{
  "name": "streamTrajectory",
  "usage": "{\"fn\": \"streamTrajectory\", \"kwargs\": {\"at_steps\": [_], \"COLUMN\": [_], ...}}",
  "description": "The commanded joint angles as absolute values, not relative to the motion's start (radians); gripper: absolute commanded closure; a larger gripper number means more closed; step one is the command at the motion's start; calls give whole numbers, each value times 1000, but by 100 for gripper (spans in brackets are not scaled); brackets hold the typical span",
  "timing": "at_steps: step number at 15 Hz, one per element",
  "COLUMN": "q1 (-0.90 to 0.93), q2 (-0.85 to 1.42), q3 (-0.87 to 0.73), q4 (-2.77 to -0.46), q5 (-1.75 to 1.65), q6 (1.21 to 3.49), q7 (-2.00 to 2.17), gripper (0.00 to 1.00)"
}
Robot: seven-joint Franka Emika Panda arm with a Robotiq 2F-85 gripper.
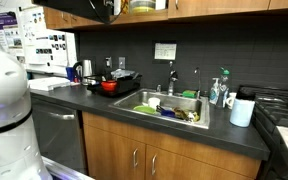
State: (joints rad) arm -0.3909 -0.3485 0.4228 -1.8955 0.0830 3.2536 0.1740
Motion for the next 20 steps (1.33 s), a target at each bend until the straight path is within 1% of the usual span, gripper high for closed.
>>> {"fn": "streamTrajectory", "kwargs": {"at_steps": [1, 5, 9, 15, 20], "q1": [-224, -98, -19, 108, 176], "q2": [-449, -522, -563, -552, -528], "q3": [257, 149, 96, 26, -28], "q4": [-1997, -2068, -2118, -2189, -2223], "q5": [81, 79, 86, 92, 85], "q6": [3224, 3191, 3173, 3202, 3209], "q7": [145, 123, 118, 112, 107], "gripper": [88, 88, 88, 88, 88]}}
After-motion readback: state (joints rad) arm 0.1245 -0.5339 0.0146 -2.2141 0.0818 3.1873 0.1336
